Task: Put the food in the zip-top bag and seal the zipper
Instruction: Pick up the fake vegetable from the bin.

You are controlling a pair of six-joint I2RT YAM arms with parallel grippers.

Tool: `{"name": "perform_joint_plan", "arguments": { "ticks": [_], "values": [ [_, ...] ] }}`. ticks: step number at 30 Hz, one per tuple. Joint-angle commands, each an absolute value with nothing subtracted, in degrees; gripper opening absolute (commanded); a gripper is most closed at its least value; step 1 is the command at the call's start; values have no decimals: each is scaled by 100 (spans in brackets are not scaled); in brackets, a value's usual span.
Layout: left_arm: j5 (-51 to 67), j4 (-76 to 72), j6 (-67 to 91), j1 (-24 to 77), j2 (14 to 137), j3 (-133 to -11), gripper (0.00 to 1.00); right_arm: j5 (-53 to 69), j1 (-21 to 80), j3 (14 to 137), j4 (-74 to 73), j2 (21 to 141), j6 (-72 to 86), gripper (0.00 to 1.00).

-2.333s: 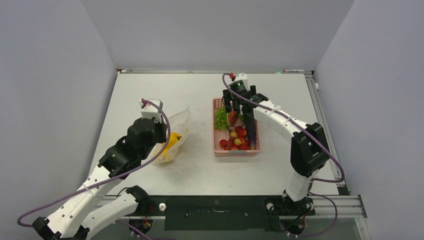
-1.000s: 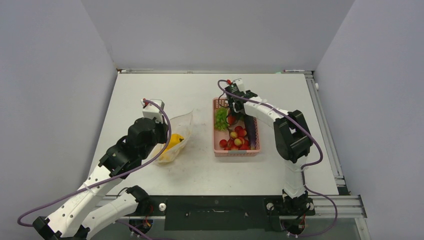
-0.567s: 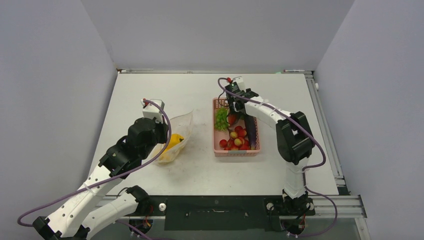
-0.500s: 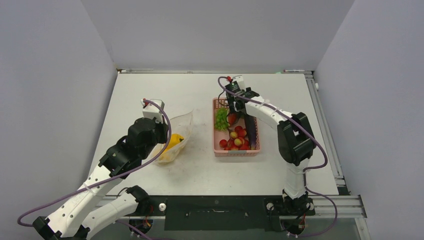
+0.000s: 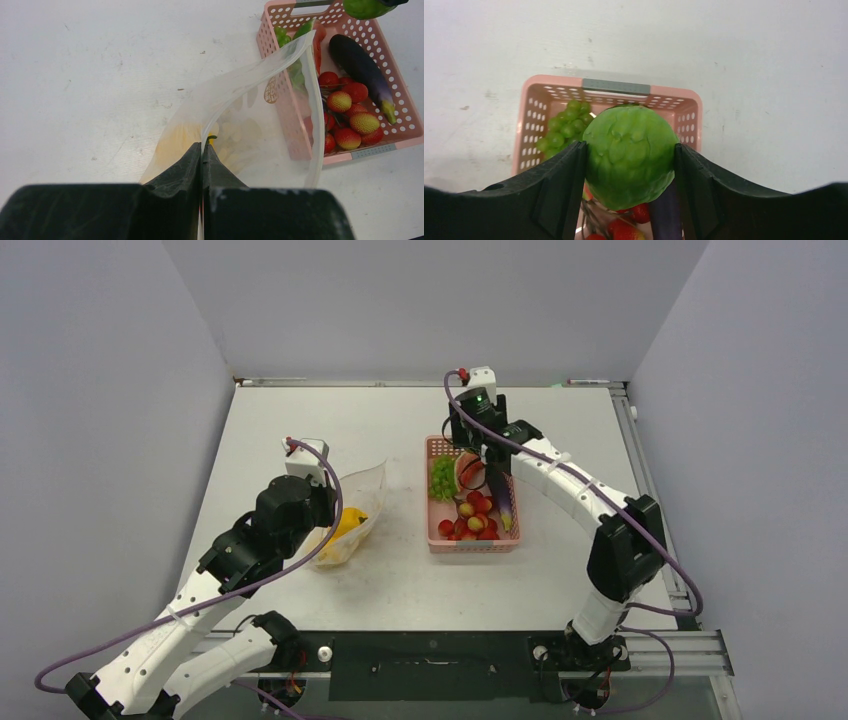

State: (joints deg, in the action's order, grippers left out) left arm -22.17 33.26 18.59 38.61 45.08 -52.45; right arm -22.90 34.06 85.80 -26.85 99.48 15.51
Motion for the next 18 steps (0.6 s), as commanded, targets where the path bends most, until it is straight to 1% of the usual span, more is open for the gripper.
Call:
{"name": "perform_joint_plan", "arguments": {
  "ticks": [1,10,18],
  "values": [
    [-2165,3179,1828,3832,4509,-5507,0,-1793,3635,8447,-2318,9276,1689,38],
    [-2138,3168,1833,3832,4536,-5499,0,-967,4160,8292,-2144,8374,1841,37],
    [-2156,3167,1837,3832,4559,-5499,0,586,4522,8054,-1704,7794,1920,37]
  ]
}}
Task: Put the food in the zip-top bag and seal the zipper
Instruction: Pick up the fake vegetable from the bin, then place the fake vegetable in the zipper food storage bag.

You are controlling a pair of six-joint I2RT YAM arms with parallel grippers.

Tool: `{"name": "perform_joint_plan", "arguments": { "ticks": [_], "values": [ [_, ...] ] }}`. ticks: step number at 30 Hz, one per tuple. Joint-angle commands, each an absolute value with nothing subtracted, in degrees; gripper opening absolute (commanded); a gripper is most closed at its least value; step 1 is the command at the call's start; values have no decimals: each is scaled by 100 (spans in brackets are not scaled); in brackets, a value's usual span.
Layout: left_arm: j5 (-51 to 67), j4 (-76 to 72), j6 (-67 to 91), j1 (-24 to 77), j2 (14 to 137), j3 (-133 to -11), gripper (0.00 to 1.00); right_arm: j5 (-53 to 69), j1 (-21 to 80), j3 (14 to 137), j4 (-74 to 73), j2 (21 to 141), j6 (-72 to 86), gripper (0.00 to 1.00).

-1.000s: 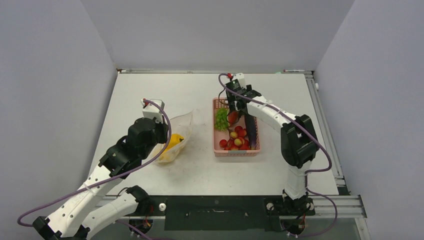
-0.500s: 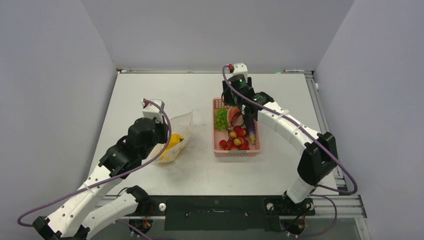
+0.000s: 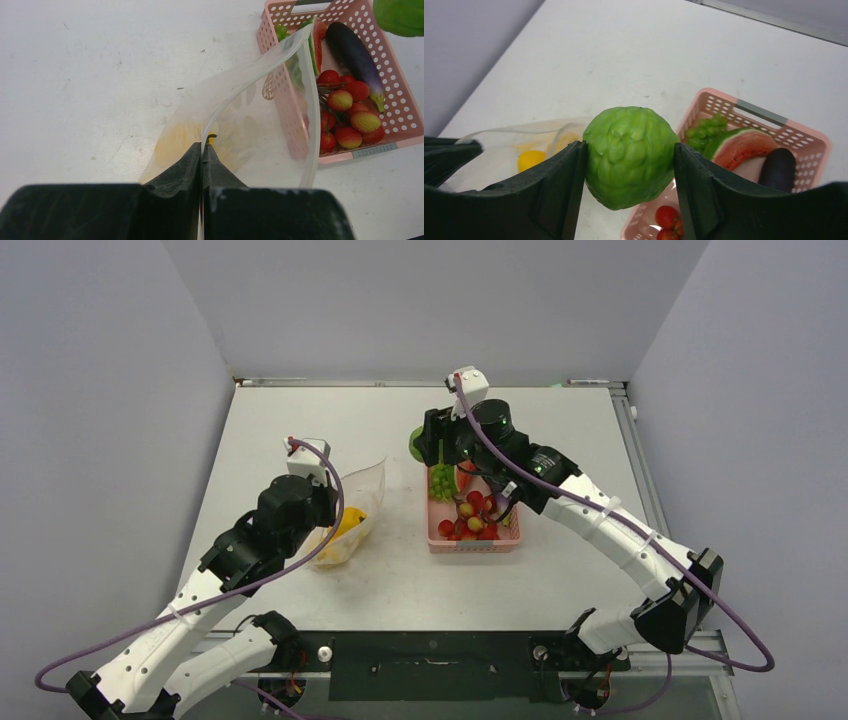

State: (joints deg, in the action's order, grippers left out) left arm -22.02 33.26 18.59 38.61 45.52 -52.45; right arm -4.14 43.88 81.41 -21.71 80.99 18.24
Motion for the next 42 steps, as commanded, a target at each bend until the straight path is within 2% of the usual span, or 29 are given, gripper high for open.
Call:
{"name": "perform_joint_plan", "arguments": {
  "ticks": [1,8,16,25,31,37,42],
  "values": [
    [-2158,3175,1837,3832,4559,-5498,0,746,4570,8031,-1650,7756,1921,37],
    [-2165,3177,1837,3827,4569,-5502,0,1378,5043,7976,-1384,7704,1969,37],
    [-2170,3173,1837,3832,4570,-5494,0,1177,5652,8243,-1310,8165,1875,37],
    [-2159,3170,1837,3832,4537,-5493,0,895,5821,8530,-1344,8894,1933,36],
    [-2148,3173,1837,3840,4511,-5499,0,363,5883,8707,-1514,9363,1870,36],
    [-2120,3170,1837,3841,4491,-5501,0,-758,5980,8776,-1676,9668,1871,35],
    [-2100,3159,1837,3838,4495,-5502,0,-1104,6011,8815,-1580,9849,1927,38]
  ]
}}
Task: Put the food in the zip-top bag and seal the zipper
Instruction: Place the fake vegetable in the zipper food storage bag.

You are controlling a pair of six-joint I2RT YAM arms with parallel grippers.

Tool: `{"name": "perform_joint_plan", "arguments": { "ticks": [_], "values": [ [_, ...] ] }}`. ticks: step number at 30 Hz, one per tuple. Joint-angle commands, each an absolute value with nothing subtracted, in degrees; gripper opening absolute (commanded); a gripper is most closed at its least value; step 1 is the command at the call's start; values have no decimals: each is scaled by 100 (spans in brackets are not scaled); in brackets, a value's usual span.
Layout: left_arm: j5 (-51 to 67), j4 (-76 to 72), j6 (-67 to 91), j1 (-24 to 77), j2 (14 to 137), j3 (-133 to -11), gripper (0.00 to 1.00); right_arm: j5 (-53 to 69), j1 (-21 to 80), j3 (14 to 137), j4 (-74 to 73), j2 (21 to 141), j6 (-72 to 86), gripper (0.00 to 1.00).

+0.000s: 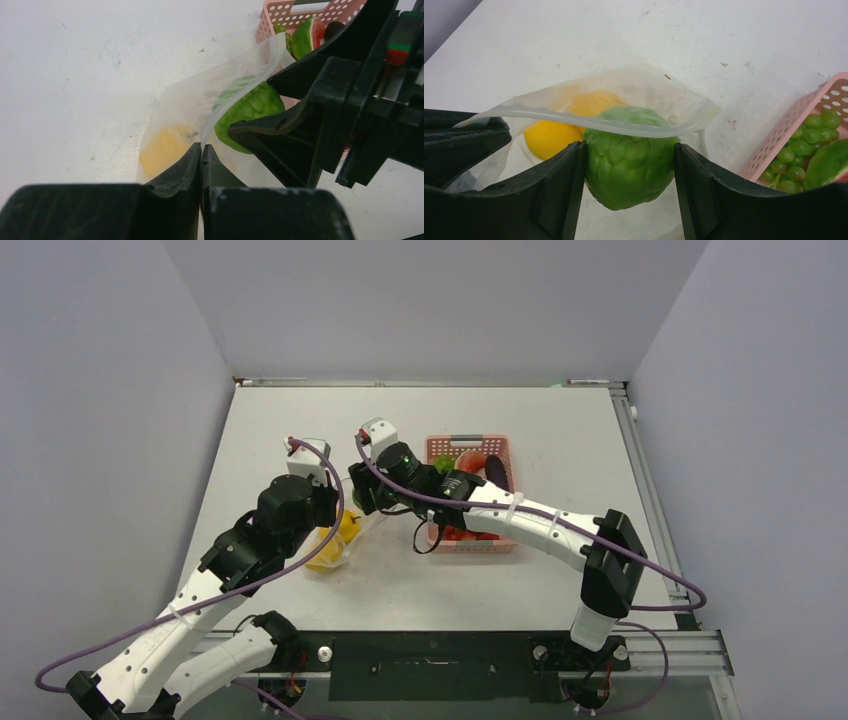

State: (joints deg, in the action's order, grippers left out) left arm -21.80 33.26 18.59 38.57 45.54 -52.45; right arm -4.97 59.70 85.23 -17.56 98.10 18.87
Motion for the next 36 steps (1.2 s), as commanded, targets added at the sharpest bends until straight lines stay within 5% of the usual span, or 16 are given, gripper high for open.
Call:
{"name": "perform_joint_plan", "arguments": {
  "ticks": [1,9,18,36],
  "values": [
    [-2098,3161,1837,3841,4496,-5501,0,-1141,6014,8820,-1529,9878,1958,38],
    [-2082,3172,1828,3841,4509,-5500,0,-1314,6018,8811,-1232,9980,2101,51],
    [-2074,3172,1828,3836,4509,-5502,0,-1213,6020,8717,-1087,9872,2187,89],
    [-2074,3157,1829,3833,4544,-5497,0,-679,6014,8534,-1527,9186,2068,93]
  ]
}}
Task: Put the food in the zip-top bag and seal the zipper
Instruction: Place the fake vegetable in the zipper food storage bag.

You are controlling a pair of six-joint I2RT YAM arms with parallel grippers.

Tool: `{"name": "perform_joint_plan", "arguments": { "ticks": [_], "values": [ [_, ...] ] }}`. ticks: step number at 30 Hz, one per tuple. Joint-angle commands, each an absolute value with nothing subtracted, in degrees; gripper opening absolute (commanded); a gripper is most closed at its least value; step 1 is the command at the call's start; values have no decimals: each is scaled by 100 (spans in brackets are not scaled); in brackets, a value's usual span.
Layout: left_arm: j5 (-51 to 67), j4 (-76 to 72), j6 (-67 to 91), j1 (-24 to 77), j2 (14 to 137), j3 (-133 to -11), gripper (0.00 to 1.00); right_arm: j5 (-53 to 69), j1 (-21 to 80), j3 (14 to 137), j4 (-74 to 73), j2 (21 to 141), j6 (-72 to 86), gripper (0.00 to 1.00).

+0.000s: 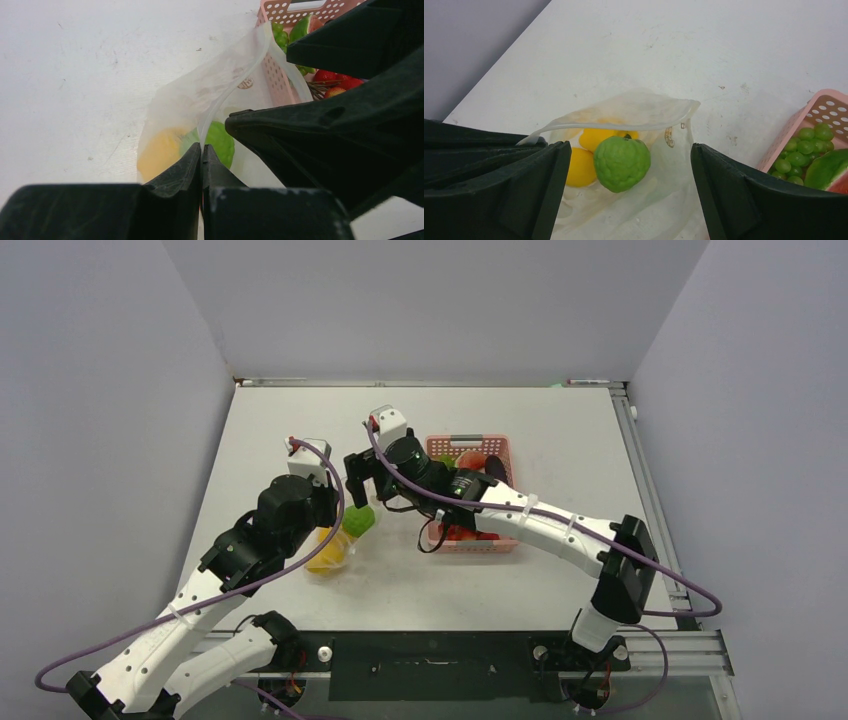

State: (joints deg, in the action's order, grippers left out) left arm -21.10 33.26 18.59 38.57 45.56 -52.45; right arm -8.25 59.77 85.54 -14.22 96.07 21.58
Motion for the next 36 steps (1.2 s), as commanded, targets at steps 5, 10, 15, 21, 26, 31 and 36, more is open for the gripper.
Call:
{"name": "perform_joint_plan", "arguments": {
  "ticks": [5,10,15,21,26,31,36],
  "values": [
    [-2046,3150,1837,3832,4553,-5500,0,-721,5998,8280,-1529,8803,2109,93],
    [-2039,3149,1837,3832,4562,-5493,0,-747,5977,8082,-1486,8401,2199,92],
    [-2046,3148,1837,3825,4562,-5493,0,-1023,5888,8001,-1699,8141,2113,92],
    [-2039,3144,1830,3832,4571,-5491,0,-1291,5542,7632,-1989,7804,2090,92],
    [-2046,3154,1828,3832,4588,-5494,0,-1571,5240,7280,-2304,7509,2109,92],
    [-2048,3146,1828,3832,4609,-5493,0,-1908,5089,6889,-2588,7279,2194,92],
    [-2026,3145,1828,3831,4648,-5498,0,-2063,4993,6563,-2906,7241,2346,92]
  ]
}}
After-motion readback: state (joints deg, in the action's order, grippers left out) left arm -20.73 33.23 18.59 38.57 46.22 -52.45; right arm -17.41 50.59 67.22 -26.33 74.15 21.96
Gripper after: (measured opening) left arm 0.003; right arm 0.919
